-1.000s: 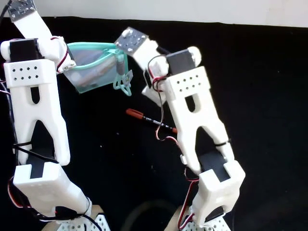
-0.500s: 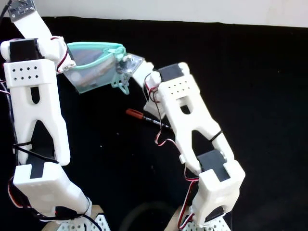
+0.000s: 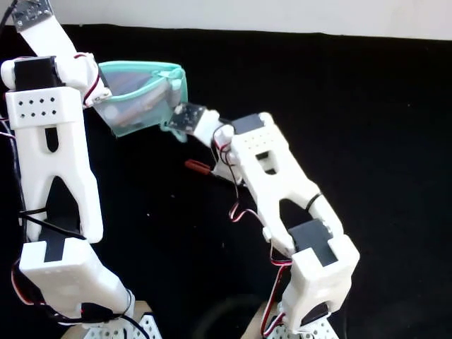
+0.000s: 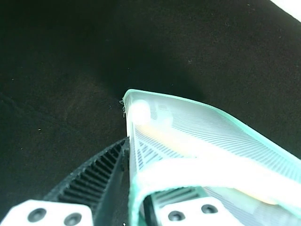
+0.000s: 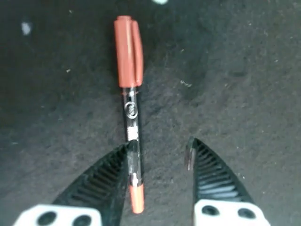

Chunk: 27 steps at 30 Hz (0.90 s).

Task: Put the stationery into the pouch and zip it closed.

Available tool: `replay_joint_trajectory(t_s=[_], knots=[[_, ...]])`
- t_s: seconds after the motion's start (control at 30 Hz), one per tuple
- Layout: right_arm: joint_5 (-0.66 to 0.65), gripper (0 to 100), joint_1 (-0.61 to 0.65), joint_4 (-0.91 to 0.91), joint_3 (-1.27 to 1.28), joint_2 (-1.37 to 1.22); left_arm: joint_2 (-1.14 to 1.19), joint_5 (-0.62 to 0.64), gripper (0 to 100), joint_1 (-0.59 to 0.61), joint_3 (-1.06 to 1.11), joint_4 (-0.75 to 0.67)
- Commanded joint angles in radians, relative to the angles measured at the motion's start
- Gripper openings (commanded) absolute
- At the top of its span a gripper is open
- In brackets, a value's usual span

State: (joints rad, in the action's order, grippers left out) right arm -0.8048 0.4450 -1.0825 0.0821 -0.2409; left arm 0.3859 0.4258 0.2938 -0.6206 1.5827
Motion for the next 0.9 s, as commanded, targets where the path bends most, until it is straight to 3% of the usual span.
replay_joint_trajectory(t_s=[0.0,0.33,0.57,0.87], knots=[[-0.012,17.3,-0.047,0.053,0.013,0.059,0.056,0.000,1,0.045,0.010,-0.029],[-0.032,17.3,-0.059,0.113,0.021,0.050,0.058,0.043,1,0.051,0.013,-0.074],[-0.129,17.3,-0.059,0.137,0.074,0.050,0.145,0.089,1,0.105,0.008,-0.087],[-0.138,17.3,-0.001,0.364,0.216,0.047,0.182,0.086,1,0.114,0.007,-0.100]])
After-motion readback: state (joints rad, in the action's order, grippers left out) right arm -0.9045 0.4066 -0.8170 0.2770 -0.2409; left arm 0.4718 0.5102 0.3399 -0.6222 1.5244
